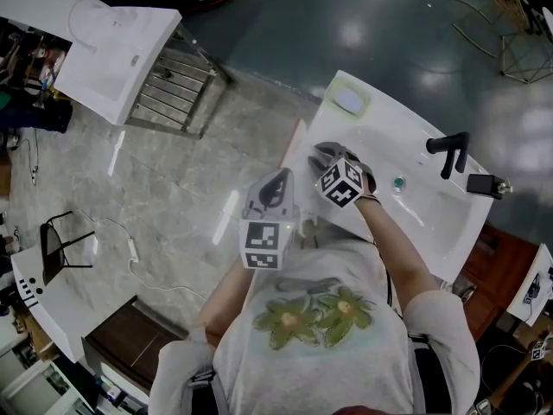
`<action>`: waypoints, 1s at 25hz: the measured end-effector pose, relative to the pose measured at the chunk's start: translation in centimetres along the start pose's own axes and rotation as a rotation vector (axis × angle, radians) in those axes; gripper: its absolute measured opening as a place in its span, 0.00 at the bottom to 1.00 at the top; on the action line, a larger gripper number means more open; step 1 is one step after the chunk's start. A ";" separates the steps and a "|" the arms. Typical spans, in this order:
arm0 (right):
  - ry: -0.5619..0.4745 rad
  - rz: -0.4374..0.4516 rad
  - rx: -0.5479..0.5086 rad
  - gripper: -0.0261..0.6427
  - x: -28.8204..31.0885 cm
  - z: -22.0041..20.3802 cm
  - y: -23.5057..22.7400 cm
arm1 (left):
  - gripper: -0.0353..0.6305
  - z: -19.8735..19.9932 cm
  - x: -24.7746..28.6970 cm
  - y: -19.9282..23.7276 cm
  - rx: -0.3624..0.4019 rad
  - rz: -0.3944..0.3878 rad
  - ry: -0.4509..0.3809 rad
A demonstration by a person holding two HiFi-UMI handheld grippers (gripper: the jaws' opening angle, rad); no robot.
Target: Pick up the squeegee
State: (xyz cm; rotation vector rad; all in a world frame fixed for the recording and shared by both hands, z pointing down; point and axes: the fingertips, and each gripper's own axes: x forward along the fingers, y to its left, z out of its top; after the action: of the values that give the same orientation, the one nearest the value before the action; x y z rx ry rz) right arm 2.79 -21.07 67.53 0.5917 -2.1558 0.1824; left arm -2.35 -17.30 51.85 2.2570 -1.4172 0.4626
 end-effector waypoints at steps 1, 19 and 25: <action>-0.001 0.003 0.003 0.19 0.0 0.0 0.0 | 0.07 0.0 0.0 0.0 0.000 0.000 0.000; -0.008 0.046 -0.026 0.18 -0.1 0.0 0.2 | 0.07 0.2 -0.6 0.4 -0.002 0.007 -0.012; -0.016 0.042 -0.015 0.17 -0.6 0.2 0.1 | 0.07 0.0 -0.7 0.6 -0.004 0.005 -0.013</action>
State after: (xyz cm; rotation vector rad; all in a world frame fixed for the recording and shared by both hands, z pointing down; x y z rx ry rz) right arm 2.84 -20.85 66.96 0.5410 -2.1847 0.1845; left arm -3.19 -16.98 51.55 2.2575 -1.4284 0.4470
